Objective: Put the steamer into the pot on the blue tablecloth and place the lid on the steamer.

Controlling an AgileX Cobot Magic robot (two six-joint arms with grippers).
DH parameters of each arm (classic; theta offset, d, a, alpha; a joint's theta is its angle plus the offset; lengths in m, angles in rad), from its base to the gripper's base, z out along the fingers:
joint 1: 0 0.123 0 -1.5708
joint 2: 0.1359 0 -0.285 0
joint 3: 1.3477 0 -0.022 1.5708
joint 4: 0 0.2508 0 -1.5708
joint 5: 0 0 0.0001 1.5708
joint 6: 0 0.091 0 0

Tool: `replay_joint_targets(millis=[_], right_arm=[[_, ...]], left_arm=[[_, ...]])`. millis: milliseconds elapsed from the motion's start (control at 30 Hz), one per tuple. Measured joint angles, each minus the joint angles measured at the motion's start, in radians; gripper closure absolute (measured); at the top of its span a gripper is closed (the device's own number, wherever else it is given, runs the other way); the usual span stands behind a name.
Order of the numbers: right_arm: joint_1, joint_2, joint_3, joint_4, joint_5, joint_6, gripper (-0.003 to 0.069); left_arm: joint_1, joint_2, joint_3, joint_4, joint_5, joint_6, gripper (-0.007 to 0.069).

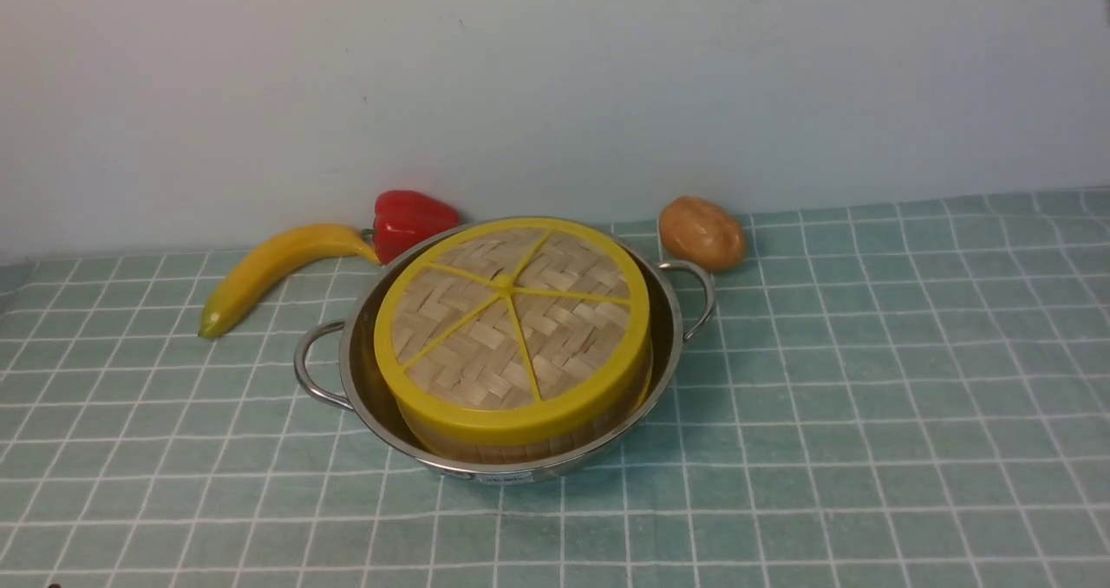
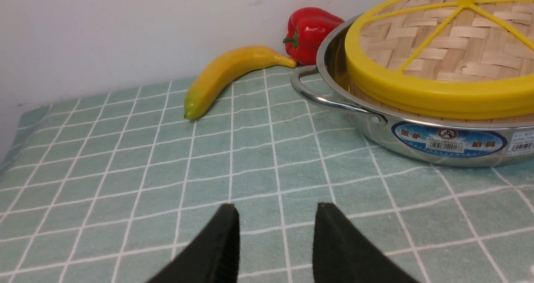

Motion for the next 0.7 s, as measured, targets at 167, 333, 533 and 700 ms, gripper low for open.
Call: replay_joint_targets(millis=[167,333,533,700], right_arm=[[-0.250,-0.418,0.355,-0.006,-0.122,0.122,0.0573],[-0.365,-0.702,0.608,0.007,-0.270,0.248,0.0547],[-0.375,-0.840,0.842,0.009,-0.329,0.276,0.0521],[-0.375,-0.846,0.973,0.011,-0.333,0.268,0.0502]], left_arm=[[0.000,0.000,0.000,0.000,0.000,0.000,0.0382],[0.000,0.000,0.000,0.000,0.000,0.000,0.0382],[0.000,0.000,0.000,0.000,0.000,0.000,0.0382],[0.000,0.000,0.000,0.000,0.000,0.000,0.0382]])
